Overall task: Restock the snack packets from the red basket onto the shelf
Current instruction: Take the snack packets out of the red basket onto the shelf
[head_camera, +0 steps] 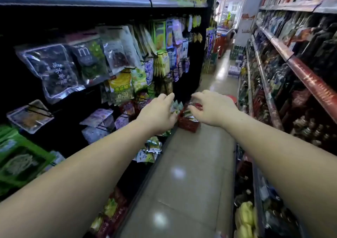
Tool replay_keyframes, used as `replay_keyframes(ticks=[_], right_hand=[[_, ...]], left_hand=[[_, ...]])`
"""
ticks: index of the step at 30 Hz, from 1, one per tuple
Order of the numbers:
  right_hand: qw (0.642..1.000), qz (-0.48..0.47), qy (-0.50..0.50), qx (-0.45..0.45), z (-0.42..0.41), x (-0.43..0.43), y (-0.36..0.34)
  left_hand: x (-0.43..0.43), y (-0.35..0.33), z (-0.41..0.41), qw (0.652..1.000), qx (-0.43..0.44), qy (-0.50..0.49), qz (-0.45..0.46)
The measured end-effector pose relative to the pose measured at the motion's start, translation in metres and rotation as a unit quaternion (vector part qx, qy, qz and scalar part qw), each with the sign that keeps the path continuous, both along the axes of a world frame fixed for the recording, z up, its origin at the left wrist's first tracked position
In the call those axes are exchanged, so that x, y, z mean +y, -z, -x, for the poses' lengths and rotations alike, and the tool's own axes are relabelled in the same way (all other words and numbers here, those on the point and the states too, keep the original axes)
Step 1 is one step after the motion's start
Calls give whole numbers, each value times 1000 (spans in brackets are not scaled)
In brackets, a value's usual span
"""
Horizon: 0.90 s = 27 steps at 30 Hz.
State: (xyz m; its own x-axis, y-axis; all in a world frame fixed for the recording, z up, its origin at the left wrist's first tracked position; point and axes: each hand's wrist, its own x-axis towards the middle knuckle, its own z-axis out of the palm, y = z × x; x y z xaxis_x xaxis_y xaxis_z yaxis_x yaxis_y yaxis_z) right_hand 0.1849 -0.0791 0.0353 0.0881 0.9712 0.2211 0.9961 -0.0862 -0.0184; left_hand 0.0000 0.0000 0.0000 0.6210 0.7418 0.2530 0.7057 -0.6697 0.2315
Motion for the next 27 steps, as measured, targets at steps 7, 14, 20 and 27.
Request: replay_keyframes(ticks=[7,14,20,27], right_hand=[[995,97,-10,17,-94,92,89],[984,173,-7,45,-178,185,143],[981,162,10,106,-231,281,179],[977,168,49,119,-325,407,213]], left_hand=[[71,87,-102,994,-4,-35,102],[143,158,-170,980,35,-66,184],[241,191,-223,971,28,-80,225],[396,224,-309,971,21,-61,229]])
